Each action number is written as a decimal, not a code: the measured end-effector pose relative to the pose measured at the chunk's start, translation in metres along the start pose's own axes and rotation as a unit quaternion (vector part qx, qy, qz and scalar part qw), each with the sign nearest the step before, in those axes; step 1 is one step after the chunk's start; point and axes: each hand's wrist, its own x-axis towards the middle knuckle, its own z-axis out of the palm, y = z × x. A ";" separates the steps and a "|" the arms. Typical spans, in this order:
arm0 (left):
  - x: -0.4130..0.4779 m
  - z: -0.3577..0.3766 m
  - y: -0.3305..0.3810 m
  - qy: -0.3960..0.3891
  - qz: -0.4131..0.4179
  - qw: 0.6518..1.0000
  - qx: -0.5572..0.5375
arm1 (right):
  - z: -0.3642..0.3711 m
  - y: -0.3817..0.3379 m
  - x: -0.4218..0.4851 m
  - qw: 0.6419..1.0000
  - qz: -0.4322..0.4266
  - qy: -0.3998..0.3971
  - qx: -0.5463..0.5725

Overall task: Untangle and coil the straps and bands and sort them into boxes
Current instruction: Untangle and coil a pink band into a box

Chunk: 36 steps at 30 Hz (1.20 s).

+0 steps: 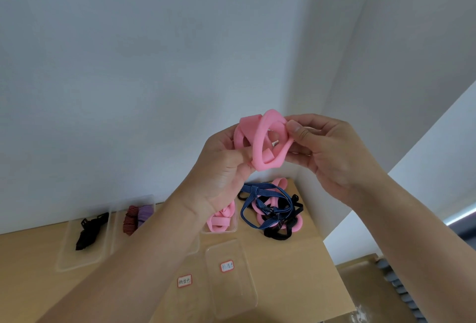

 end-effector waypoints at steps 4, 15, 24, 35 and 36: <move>0.002 0.001 -0.003 0.030 0.003 0.998 -0.054 | -0.002 0.007 0.005 0.999 0.022 0.022 -0.021; 0.004 -0.010 -0.003 0.051 -0.061 0.997 -0.007 | -0.003 0.016 -0.001 0.993 -0.067 -0.099 0.004; -0.002 -0.002 -0.010 -0.012 0.017 0.989 0.145 | 0.008 0.014 -0.004 0.962 -0.201 0.027 -0.183; -0.005 -0.003 -0.008 0.033 0.094 0.952 0.289 | -0.002 0.012 0.004 0.993 -0.007 -0.004 -0.117; -0.006 -0.004 -0.007 0.025 0.094 0.951 0.294 | -0.006 0.009 0.005 0.994 0.036 -0.041 -0.089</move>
